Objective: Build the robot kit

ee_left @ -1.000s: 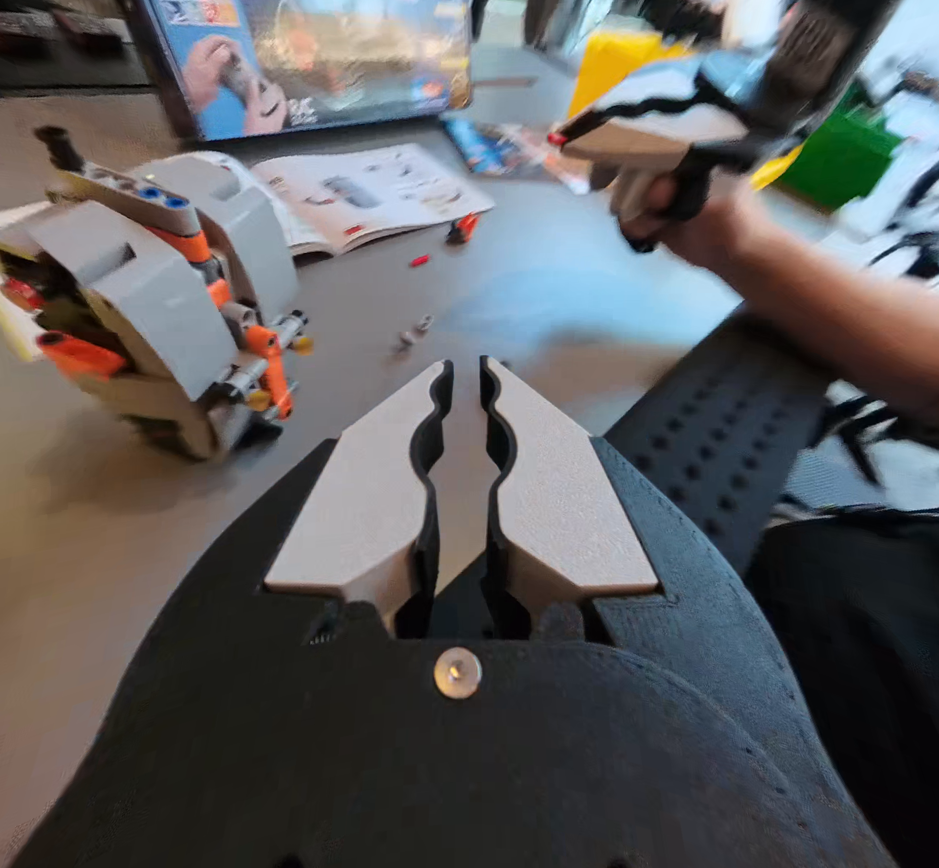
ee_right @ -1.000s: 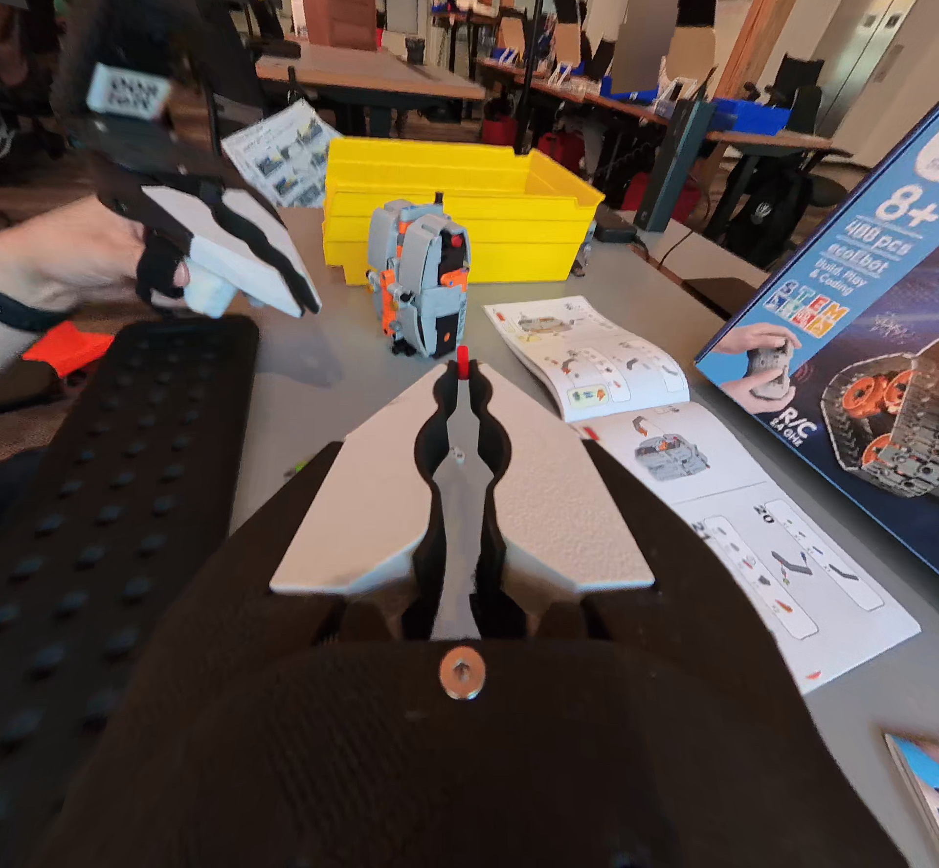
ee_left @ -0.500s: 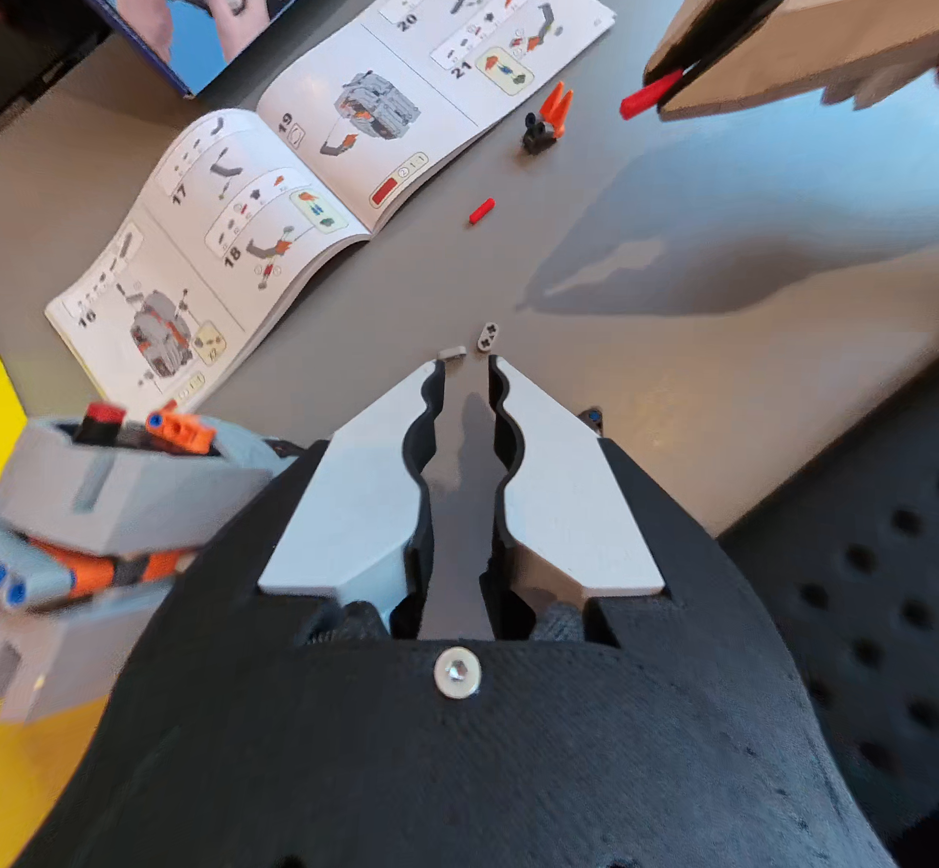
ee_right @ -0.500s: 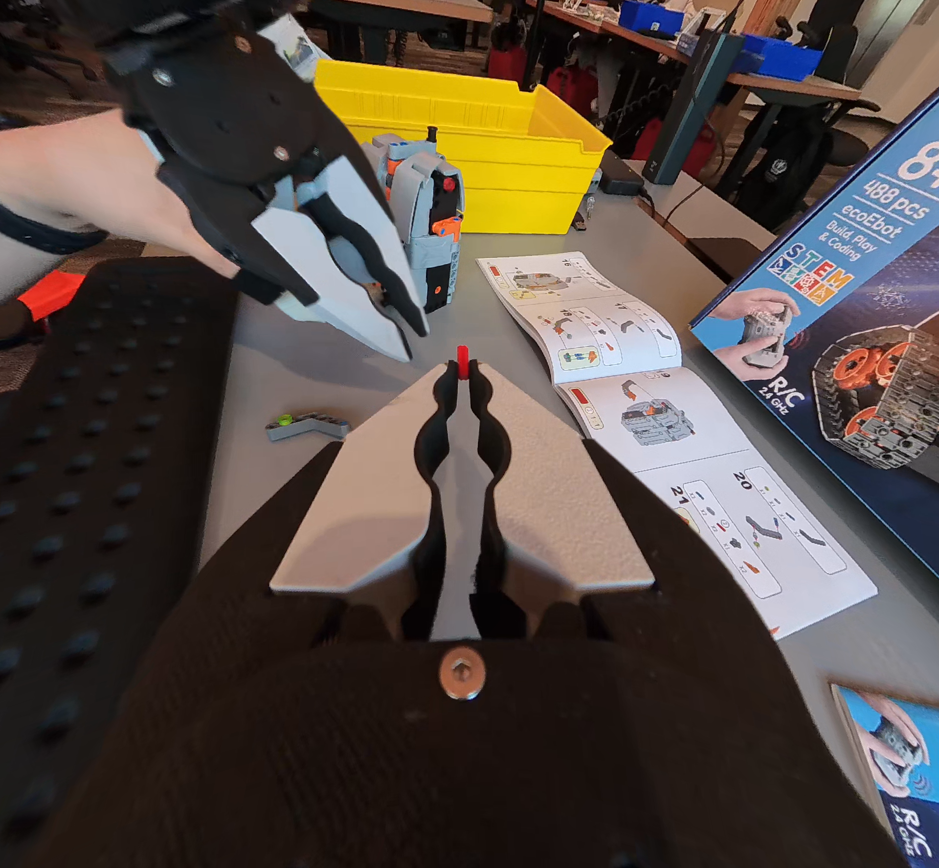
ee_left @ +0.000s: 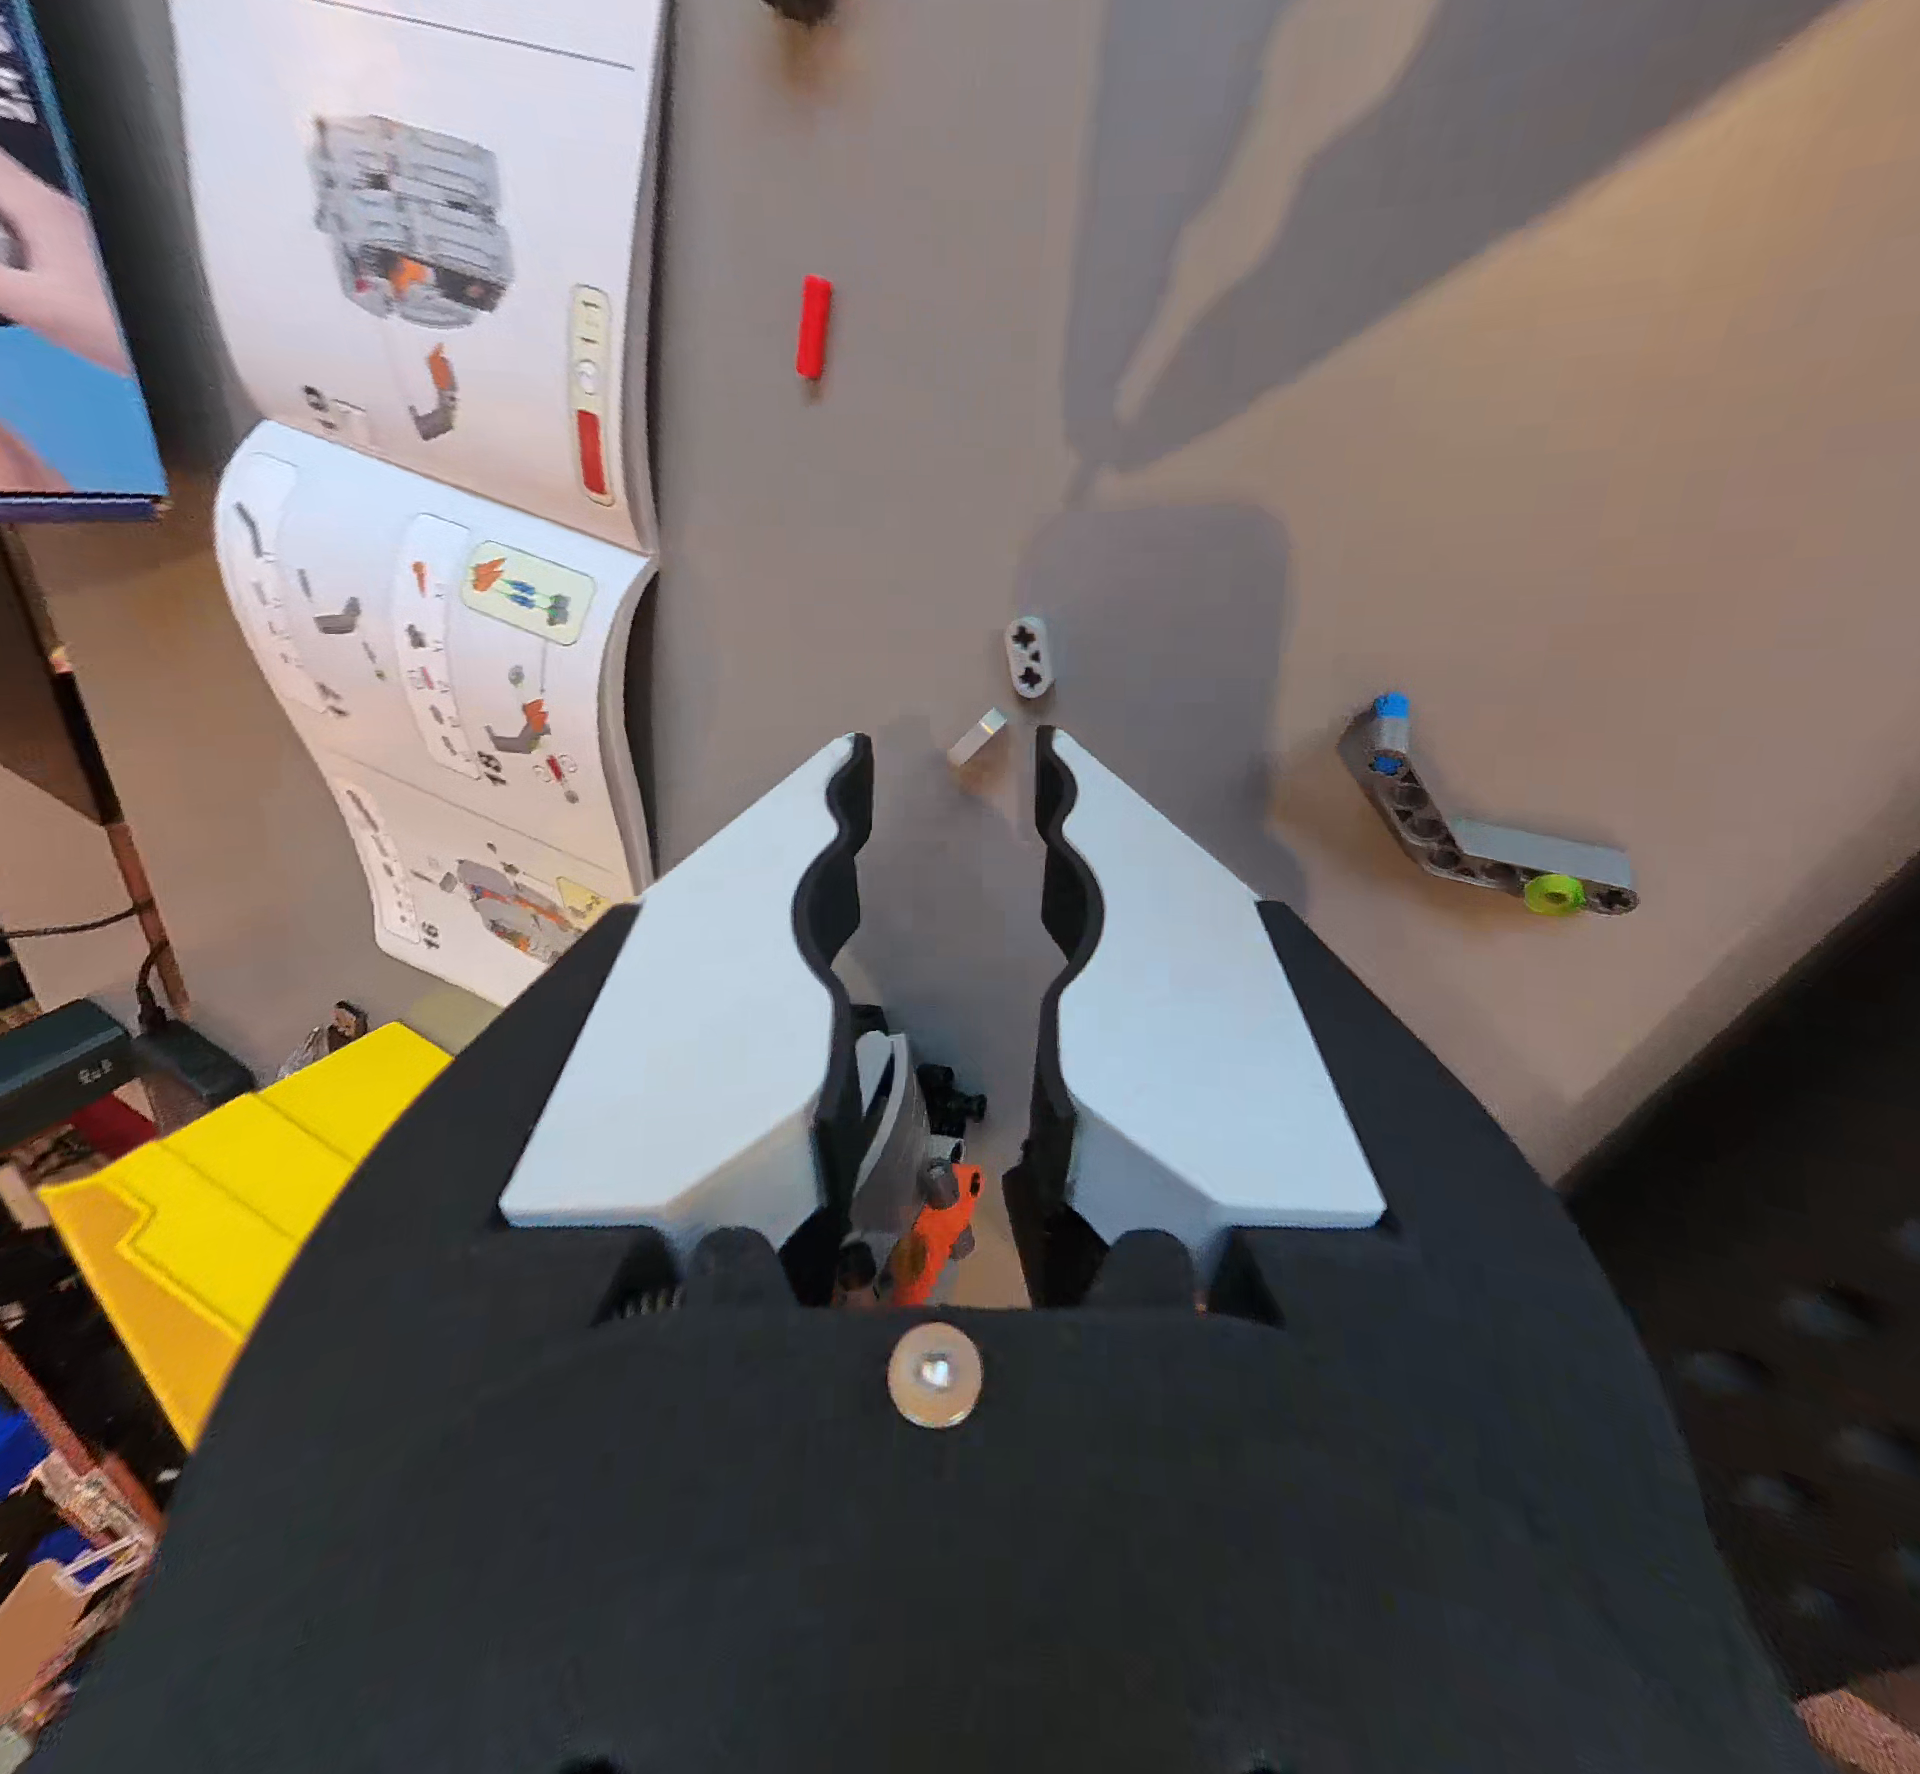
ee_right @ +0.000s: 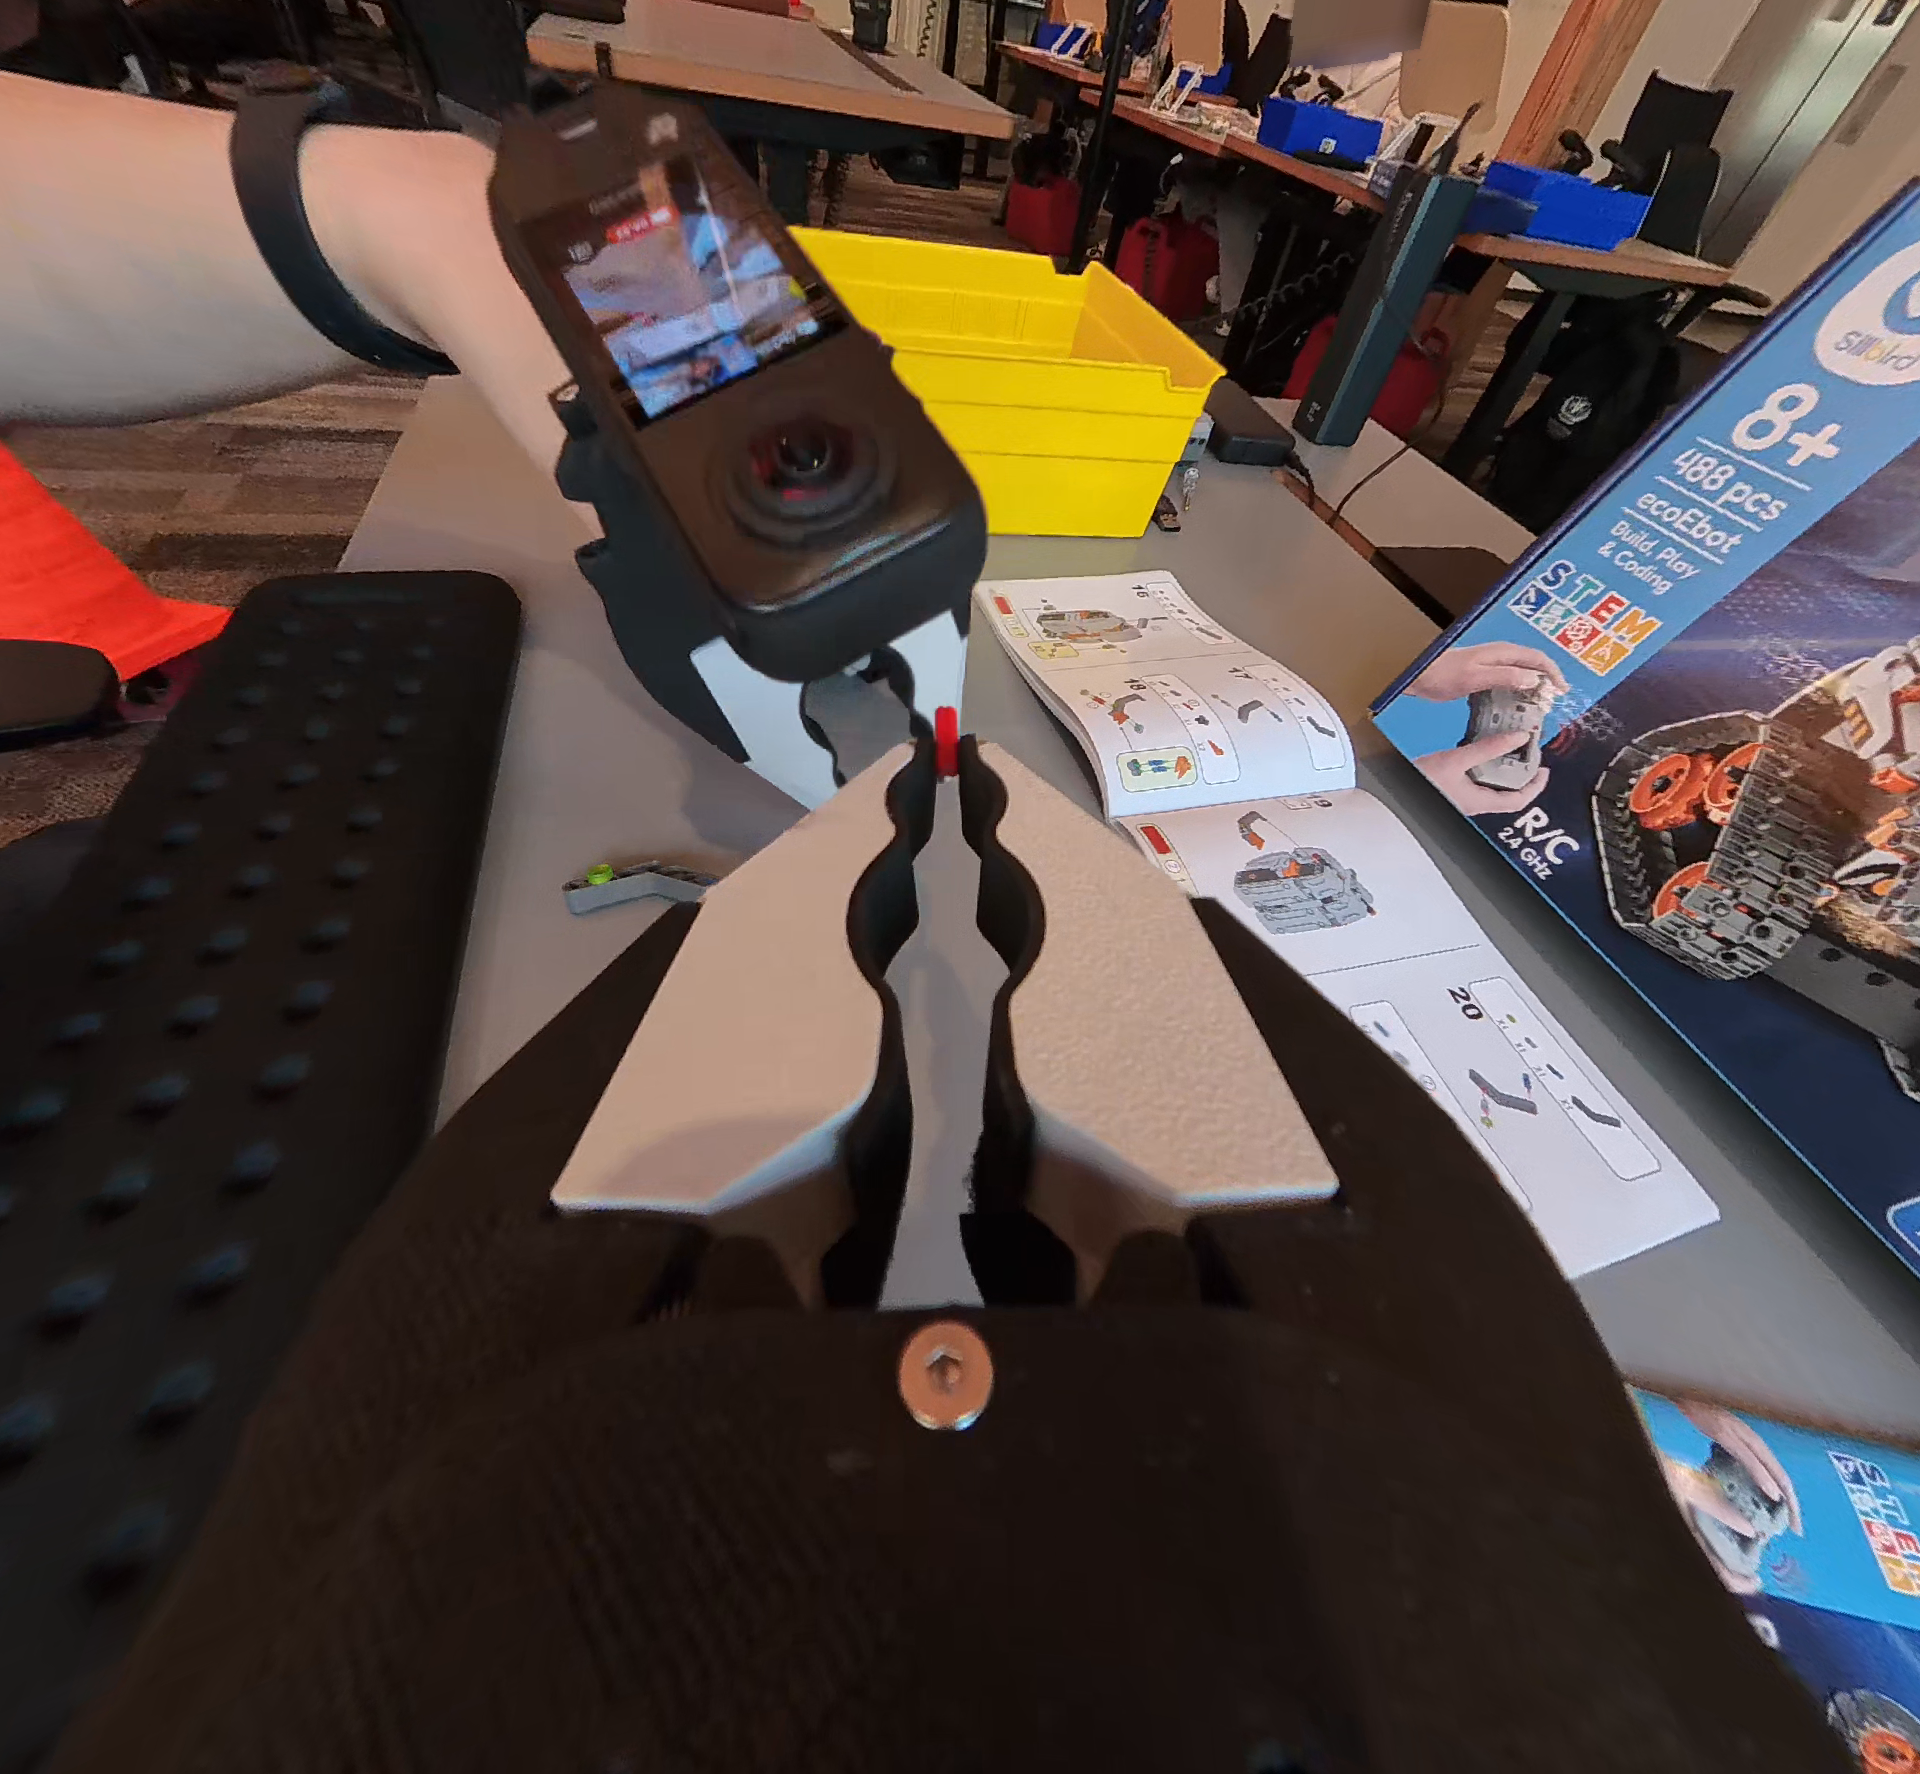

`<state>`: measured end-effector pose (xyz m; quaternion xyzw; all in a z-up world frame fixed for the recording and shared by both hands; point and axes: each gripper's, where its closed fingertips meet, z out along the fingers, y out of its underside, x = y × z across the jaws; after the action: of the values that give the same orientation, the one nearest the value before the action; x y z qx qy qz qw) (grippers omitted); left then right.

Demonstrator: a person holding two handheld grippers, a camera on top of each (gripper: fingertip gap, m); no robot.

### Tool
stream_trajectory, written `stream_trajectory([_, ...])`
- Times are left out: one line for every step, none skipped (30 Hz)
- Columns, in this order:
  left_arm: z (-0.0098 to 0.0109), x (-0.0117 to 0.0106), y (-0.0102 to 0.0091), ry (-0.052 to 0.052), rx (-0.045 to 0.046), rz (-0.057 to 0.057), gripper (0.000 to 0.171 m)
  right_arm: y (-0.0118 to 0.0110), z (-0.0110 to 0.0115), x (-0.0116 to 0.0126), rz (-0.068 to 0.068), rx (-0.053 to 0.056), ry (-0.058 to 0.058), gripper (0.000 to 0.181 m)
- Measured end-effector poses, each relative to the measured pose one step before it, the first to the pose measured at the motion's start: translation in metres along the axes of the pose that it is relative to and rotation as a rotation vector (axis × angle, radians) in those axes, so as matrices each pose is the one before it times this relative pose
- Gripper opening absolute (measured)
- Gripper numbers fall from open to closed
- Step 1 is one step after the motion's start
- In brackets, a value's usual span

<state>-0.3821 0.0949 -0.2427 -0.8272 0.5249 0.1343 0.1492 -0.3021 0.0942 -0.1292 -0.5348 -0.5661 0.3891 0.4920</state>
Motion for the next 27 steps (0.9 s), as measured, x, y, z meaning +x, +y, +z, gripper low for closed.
stream_trajectory([0.00204, 0.00157, 0.00082, 0.0137, -0.00636, 0.0015, 0.029, -0.00001, -0.00151, 0.00198, 0.0071, 0.0021, 0.0017, 0.003])
stream_trajectory([0.00147, 0.00138, 0.00066, 0.0128, -0.00643, -0.0007, 0.029, 0.0002, -0.0012, 0.00191, 0.0085, 0.0015, 0.0008, 0.003])
stream_trajectory([0.00106, -0.00031, 0.00012, 0.0028, -0.00312, -0.0004, 0.028, 0.00038, -0.00097, 0.00198, 0.0087, 0.0012, 0.0009, 0.003])
stream_trajectory([0.00069, -0.00024, -0.00033, 0.0048, -0.0003, -0.0006, 0.028, 0.00041, -0.00095, 0.0017, 0.0079, 0.0005, 0.0007, 0.003])
stream_trajectory([0.00064, 0.00044, 0.00012, 0.0109, -0.00222, -0.0021, 0.027, 0.00026, -0.00084, 0.00169, 0.0058, 0.0011, 0.0016, 0.003])
stream_trajectory([0.00071, -0.00123, 0.00054, 0.0026, -0.00439, -0.0047, 0.026, -0.00001, -0.00086, 0.00132, 0.0043, 0.0027, 0.0018, 0.003])
stream_trajectory([0.0007, -0.002, 0.00042, -0.0007, -0.00182, -0.0065, 0.026, -0.00015, -0.00077, 0.00101, 0.005, 0.0019, 0.0005, 0.003])
stream_trajectory([0.00109, -0.00008, 0.00053, 0.0111, -0.00183, -0.0056, 0.025, -0.00055, -0.00082, 0.00101, 0.0034, 0.0025, 0.0017, 0.003])
stream_trajectory([0.00121, -0.00034, 0.00057, 0.0077, -0.00274, -0.0038, 0.024, -0.00057, -0.0008, 0.00081, 0.0016, 0.003, 0.0022, 0.003])
stream_trajectory([0.00141, -0.00046, 0.00096, 0.0045, -0.00462, -0.0011, 0.024, -0.00074, -0.00083, 0.00041, 0.0003, 0.0033, 0.0015, 0.003])
stream_trajectory([0.00155, 0.00014, 0.0016, 0.0074, -0.00873, -0.0004, 0.024, -0.00077, -0.00066, 0.00026, 0.0002, 0.0032, 0.0012, 0.003])
stream_trajectory([0.00105, -0.00003, 0.00086, 0.005, -0.00363, -0.0023, 0.021, -0.00051, -0.00027, 0.00019, 0.0014, 0.0022, 0.0002, 0.003])
stream_trajectory([0.00028, 0.00037, -0.00003, 0.0079, 0.003, -0.0037, 0.019, -0.00016, -0.00015, -0.00008, 0.0013, 0.0008, -0.0008, 0.003])
stream_trajectory([0.0002, 0.00034, 0.0005, 0.0075, -0.00074, -0.0035, 0.018, 0.00003, 0.00015, -0.00031, 0.0002, -0.0005, -0.0013, 0.003])
stream_trajectory([0.00034, 0.0008, 0.00129, 0.0095, -0.00516, -0.0035, 0.015, 0.00009, 0.00009, -0.0003, -0.0015, -0.0011, -0.0007, 0.004])
stream_trajectory([0.00069, 0.00173, 0.0013, 0.0127, -0.00501, -0.0023, 0.008, 0.00004, 0.00018, -0.00043, -0.0024, -0.001, -0.0006, 0.003])
stream_trajectory([0.00047, 0.00085, 0.00035, 0.0057, 0.00115, -0.0013, 0.003, 0.00003, 0.00004, -0.00039, -0.0019, -0.0014, -0.0008, 0.004])
stream_trajectory([0.00015, -0.00032, -0.00034, -0.0049, 0.00649, -0.0027, 0.002, -0.00016, -0.00003, -0.00039, -0.0021, -0.0006, -0.0004, 0.003])
stream_trajectory([-0.00004, -0.00031, 0.00052, -0.008, 0.00261, -0.0092, 0.002, -0.00021, -0.00009, -0.00029, -0.0016, -0.0001, -0.0002, 0.004])
stream_trajectory([-0.0004, 0.00061, 0.00191, -0.0065, -0.00399, -0.0158, 0.002, -0.0003, -0.00022, -0.00042, -0.0004, 0.0008, -0.0006, 0.003])
stream_trajectory([-0.00074, 0.00181, 0.00313, -0.0027, -0.0066, -0.0214, 0.002, -0.00045, -0.00017, -0.0004, 0.0009, 0.0013, -0.002, 0.004])
stream_trajectory([-0.00114, 0.00279, 0.00372, 0.001, -0.00558, -0.034, 0.002, -0.00039, -0.00005, -0.00046, 0.0011, 0.0014, -0.0015, 0.003])
stream_trajectory([-0.00134, 0.00335, 0.00458, 0.0056, -0.00802, -0.0557, 0.002, -0.00041, 0.00014, -0.00066, 0.0014, 0.0004, -0.002, 0.003])
stream_trajectory([-0.00182, 0.00508, 0.00537, 0.0174, -0.00874, -0.0651, 0.002, -0.00036, 0.00043, -0.00139, 0.0013, -0.0007, -0.0049, 0.003])
stream_trajectory([-0.00232, 0.00729, 0.00562, 0.0316, -0.00313, -0.0618, 0.002, -0.00047, 0.00069, -0.00192, -0.0004, -0.0006, -0.0059, 0.003])
stream_trajectory([-0.0025, 0.00861, 0.00617, 0.0409, 0.0029, -0.0565, 0.002, -0.00033, 0.00105, -0.00234, -0.003, -0.001, -0.0064, 0.003])
stream_trajectory([-0.00277, 0.00841, 0.00608, 0.0434, 0.00928, -0.0512, 0.002, 0.00012, 0.00146, -0.00308, -0.0033, -0.0039, -0.0094, 0.003])
